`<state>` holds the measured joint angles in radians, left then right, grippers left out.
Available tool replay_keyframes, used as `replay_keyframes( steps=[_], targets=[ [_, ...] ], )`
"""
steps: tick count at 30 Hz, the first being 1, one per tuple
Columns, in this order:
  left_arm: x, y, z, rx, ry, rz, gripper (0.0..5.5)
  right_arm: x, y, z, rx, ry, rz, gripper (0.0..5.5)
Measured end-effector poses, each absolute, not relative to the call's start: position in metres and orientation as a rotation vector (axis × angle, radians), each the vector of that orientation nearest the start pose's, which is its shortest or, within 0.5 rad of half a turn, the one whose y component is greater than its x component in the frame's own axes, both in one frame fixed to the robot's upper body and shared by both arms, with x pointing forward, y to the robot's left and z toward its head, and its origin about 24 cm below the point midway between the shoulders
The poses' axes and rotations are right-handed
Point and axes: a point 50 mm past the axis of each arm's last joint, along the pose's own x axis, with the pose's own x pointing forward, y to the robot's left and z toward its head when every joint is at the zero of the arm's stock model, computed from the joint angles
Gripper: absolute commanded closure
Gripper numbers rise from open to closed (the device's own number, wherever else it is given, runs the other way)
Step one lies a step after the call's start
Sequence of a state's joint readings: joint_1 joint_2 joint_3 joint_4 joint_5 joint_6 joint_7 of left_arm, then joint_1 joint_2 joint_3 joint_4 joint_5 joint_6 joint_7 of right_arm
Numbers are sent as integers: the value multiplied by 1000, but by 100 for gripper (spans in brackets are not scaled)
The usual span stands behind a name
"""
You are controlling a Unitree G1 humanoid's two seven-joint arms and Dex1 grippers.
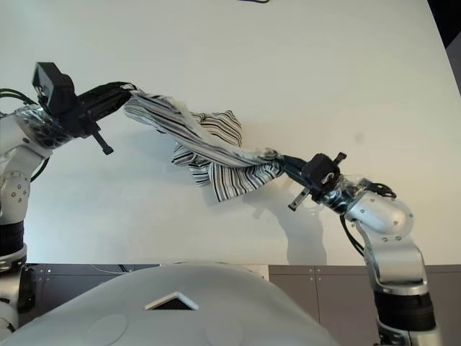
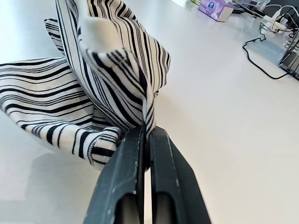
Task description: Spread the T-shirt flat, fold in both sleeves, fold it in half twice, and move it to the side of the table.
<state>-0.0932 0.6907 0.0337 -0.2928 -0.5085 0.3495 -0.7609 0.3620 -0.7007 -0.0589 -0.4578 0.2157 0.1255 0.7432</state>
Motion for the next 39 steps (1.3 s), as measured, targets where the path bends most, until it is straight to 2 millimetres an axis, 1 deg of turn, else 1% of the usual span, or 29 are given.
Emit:
replay_keyframes(
  steps=[1,3,6,8,10,11,13,15,16,17,18,20,21,23,26,29,31,34,37,39],
  targets=[
    [250,202,132,213,71,-858,540,180,-215,85,-469,223,849,536],
    [265,200,133,265,58,-823,540,211,-221,98,-558,191,865,536],
    [290,198,136,340,30,-778,540,261,-222,122,-676,133,890,536],
    [314,202,136,396,26,-709,540,302,-224,140,-772,118,889,536],
    [332,207,136,442,25,-655,540,332,-223,154,-849,107,861,536],
    [339,209,135,463,26,-631,540,342,-221,159,-879,101,849,536],
    [362,212,136,529,33,-567,540,371,-215,171,-965,99,790,536],
    [377,210,139,574,45,-526,540,386,-211,178,-1019,109,734,536],
    [386,210,143,609,48,-497,540,393,-209,183,-1055,113,694,536],
    [399,208,153,677,57,-443,540,404,-207,192,-1107,118,619,536],
    [408,206,168,737,47,-393,540,411,-206,203,-1154,110,545,536],
    [418,202,194,801,12,-324,540,418,-203,222,-1212,73,435,536],
    [422,198,215,837,-33,-286,540,421,-201,235,-1247,40,366,536],
    [426,192,242,883,-96,-234,540,424,-201,253,-1292,-5,267,536],
    [427,191,257,925,-126,-181,540,426,-197,268,-1320,-59,184,536],
    [427,191,280,952,-180,-110,540,425,-191,296,-1340,-153,93,536],
    [425,194,296,948,-222,-68,540,424,-188,311,-1331,-206,55,536],
    [424,199,299,967,-227,-53,540,423,-186,318,-1321,-229,41,536],
    [423,199,301,975,-233,-56,540,422,-185,325,-1320,-243,33,536],
    [421,201,306,1022,-248,-68,540,420,-183,333,-1329,-266,22,536]
  ],
)
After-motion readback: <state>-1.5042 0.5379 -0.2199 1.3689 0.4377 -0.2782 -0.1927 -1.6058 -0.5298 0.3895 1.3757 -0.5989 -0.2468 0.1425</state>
